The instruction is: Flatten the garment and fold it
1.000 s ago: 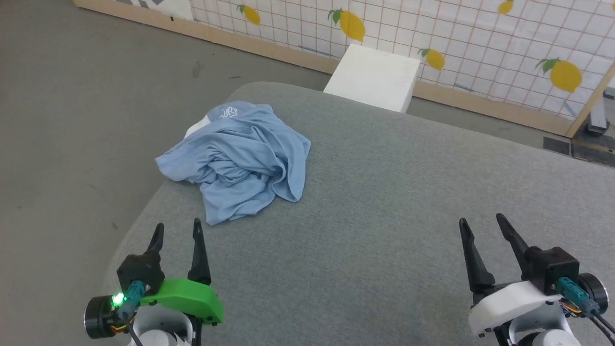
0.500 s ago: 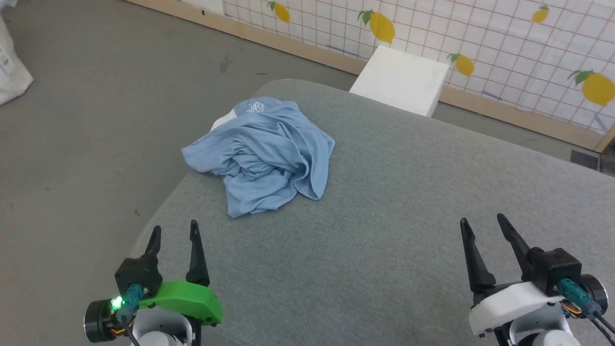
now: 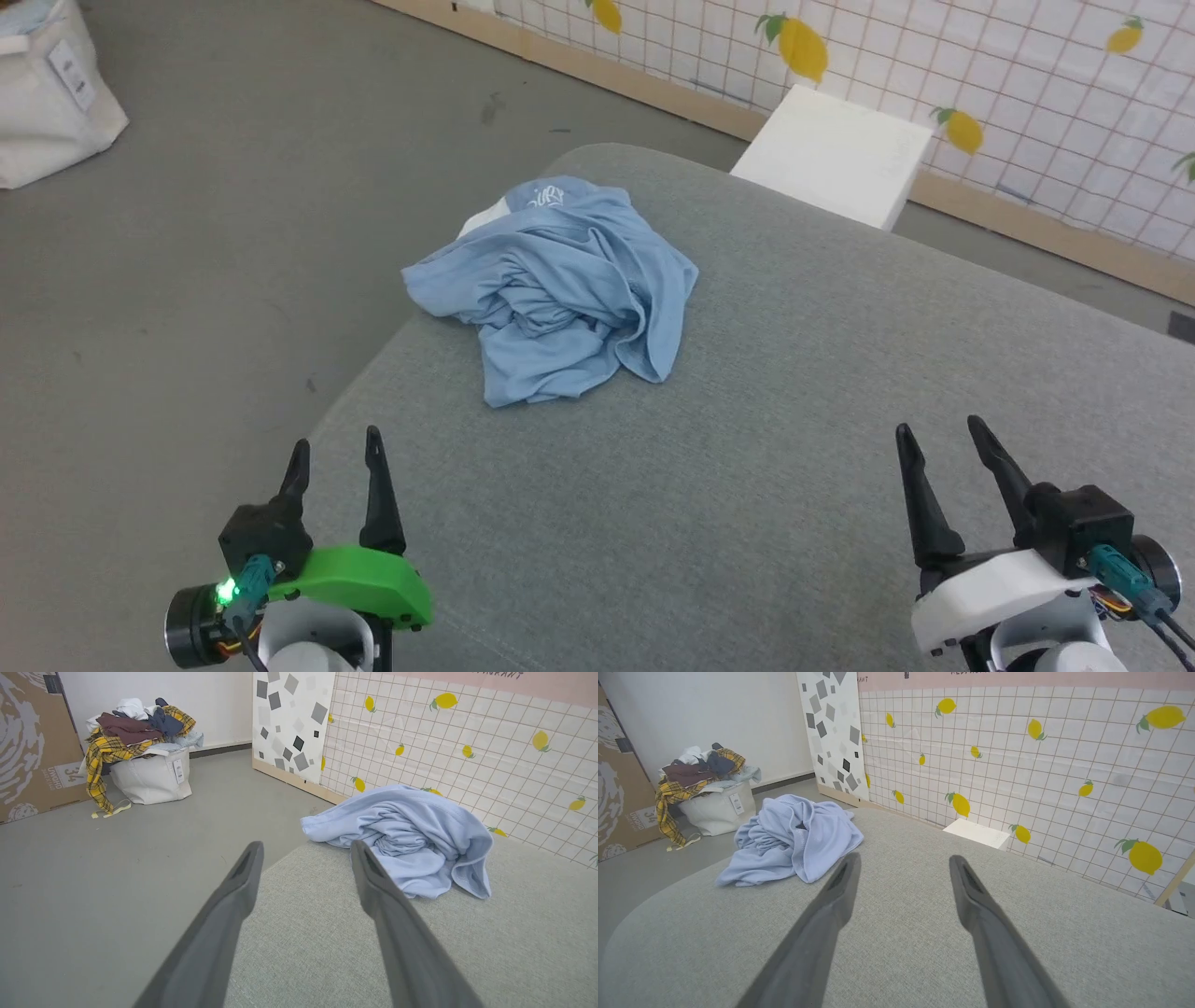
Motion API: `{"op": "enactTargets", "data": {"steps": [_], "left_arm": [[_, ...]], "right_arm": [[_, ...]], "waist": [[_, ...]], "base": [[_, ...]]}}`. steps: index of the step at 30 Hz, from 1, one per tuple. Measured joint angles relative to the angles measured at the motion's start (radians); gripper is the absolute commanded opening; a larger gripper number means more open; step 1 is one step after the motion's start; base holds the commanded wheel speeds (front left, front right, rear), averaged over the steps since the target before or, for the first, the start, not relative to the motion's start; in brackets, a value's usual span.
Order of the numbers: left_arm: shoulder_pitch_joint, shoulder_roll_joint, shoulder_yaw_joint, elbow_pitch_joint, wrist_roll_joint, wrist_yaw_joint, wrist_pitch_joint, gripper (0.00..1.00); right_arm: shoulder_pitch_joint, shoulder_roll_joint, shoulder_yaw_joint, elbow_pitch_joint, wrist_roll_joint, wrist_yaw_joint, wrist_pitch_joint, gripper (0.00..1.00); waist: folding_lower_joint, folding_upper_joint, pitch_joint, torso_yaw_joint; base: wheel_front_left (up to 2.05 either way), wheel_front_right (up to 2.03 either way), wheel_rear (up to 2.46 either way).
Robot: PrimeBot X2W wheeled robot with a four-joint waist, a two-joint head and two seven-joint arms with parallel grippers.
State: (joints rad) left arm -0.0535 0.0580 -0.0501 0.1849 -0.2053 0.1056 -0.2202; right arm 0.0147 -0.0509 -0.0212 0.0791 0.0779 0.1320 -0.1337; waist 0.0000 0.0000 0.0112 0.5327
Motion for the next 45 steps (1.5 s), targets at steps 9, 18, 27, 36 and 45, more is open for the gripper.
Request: {"op": "enactTargets", "data": {"steps": [9, 18, 27, 36, 45], "left_arm": [[-0.009, -0.001, -0.001, 0.018, -0.007, 0.003, -0.016, 1.00], [-0.010, -0.002, -0.002, 0.034, -0.016, 0.011, -0.033, 1.00], [-0.029, 0.002, -0.008, 0.060, -0.026, -0.008, -0.033, 1.00], [-0.394, 0.086, 0.002, 0.119, -0.112, -0.124, 0.187, 1.00], [-0.681, 0.244, 0.098, 0.210, -0.299, -0.161, 0.667, 1.00]], "right_arm": [[-0.004, 0.000, 0.000, 0.007, 0.003, 0.000, -0.012, 1.00], [-0.014, 0.000, -0.001, 0.017, 0.011, 0.000, -0.025, 1.00], [-0.019, 0.001, 0.010, 0.016, 0.012, 0.000, -0.025, 1.00], [-0.125, 0.002, 0.059, -0.027, -0.016, 0.000, -0.006, 1.00], [-0.228, 0.002, 0.091, 0.005, -0.004, 0.000, -0.042, 1.00]], "waist": [[0.0000, 0.0000, 0.004, 0.045], [0.0000, 0.0000, 0.012, 0.081], [0.0000, 0.0000, 0.025, 0.062], [0.0000, -0.0001, 0.096, -0.015], [0.0001, 0.0000, 0.250, -0.208]], "base": [[0.00, 0.00, 0.00], [0.00, 0.00, 0.00], [0.00, 0.00, 0.00], [0.00, 0.00, 0.00], [0.00, 0.00, 0.00]]}}
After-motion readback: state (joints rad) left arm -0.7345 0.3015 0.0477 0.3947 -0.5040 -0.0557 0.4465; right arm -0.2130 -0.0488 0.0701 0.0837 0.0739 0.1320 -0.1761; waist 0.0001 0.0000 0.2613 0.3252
